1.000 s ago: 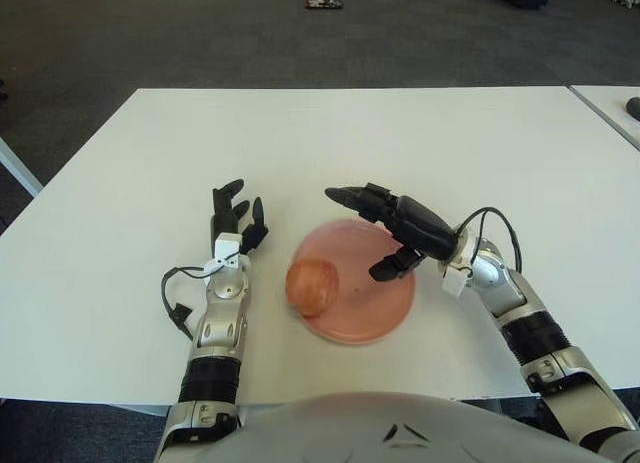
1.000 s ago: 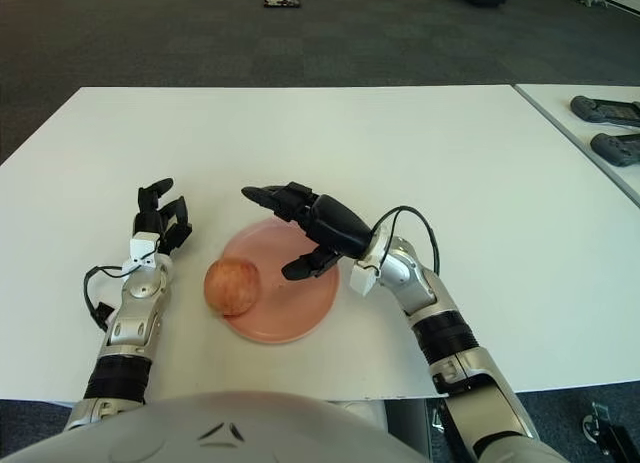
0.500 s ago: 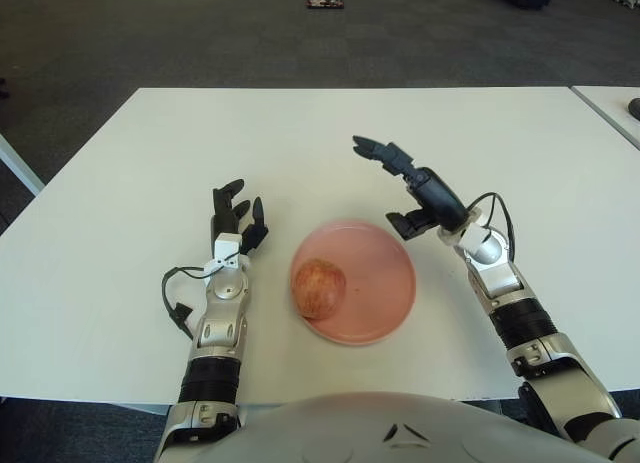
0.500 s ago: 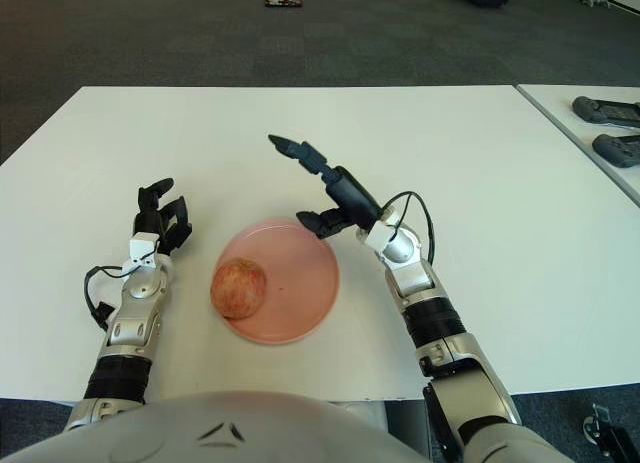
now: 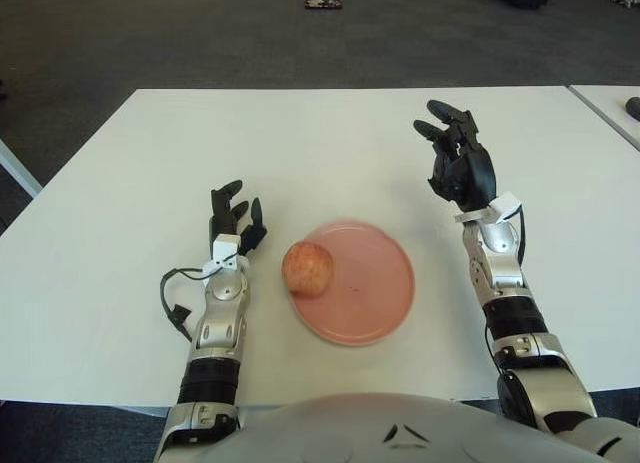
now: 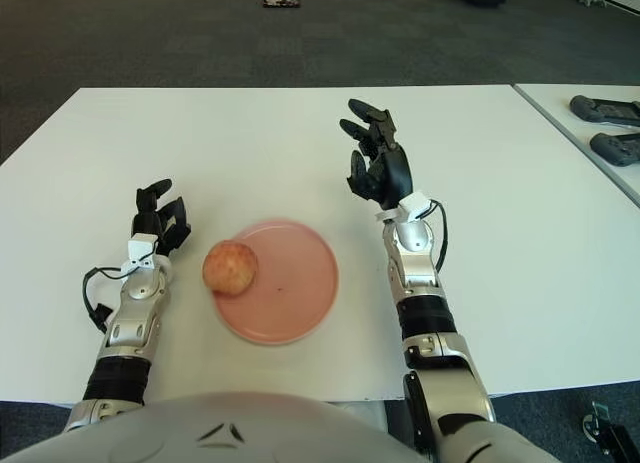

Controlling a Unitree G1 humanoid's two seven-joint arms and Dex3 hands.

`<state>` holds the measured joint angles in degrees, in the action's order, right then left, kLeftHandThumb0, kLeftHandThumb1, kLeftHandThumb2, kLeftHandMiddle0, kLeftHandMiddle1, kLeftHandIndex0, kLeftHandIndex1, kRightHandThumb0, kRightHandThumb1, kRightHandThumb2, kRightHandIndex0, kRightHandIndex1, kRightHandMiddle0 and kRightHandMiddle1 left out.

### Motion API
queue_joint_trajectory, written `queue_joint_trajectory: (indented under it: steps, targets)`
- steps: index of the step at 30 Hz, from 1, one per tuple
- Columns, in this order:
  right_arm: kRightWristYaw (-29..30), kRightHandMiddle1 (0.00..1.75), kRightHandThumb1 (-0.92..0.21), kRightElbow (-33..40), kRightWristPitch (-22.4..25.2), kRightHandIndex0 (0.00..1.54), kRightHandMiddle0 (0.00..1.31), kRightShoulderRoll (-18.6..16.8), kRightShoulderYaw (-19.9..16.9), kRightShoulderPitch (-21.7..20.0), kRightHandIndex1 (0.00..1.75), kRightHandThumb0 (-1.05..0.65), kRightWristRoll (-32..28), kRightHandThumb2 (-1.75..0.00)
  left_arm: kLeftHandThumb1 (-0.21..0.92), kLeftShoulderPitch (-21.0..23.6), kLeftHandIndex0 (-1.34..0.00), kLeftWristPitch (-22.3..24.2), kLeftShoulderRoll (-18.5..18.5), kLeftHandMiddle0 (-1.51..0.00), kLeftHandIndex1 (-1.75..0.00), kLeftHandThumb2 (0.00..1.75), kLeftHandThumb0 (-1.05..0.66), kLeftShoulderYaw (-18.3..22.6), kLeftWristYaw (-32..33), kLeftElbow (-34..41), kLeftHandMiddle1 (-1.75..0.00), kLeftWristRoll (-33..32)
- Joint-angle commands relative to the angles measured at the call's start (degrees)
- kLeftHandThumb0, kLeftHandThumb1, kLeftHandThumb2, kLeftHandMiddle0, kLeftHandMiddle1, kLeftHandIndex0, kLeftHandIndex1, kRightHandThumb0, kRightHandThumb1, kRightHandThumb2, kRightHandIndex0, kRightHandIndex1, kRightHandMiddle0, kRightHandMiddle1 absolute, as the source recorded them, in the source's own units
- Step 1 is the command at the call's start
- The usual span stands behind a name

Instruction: Put the apple into the plate.

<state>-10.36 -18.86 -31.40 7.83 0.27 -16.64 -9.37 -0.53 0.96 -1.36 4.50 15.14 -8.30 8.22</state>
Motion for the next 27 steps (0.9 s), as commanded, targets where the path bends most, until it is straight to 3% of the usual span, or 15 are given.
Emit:
queue_joint_trajectory:
  steps: [1, 27]
  targets:
    - [-0.39, 0.90, -0.92, 1.78, 0.97, 0.17, 0.00, -0.52, -0.69, -0.12, 0.79, -0.87, -0.07, -0.73, 0.92, -0.72, 0.00, 0.77, 0.52, -0.28, -0.98, 0.71, -0.82, 0.35, 0.06, -0.65, -0.63, 0.08]
    - [-1.17, 0.90, -0.92, 4.63, 2.56, 0.17, 0.00, -1.78, -1.70, 1.28, 0.80, -0.87, 1.02, -0.73, 0.92, -1.86, 0.00, 2.45, 0.44, -0.28, -0.98, 0.71, -0.80, 0.27, -0.44, 1.84, -0.64, -0.12]
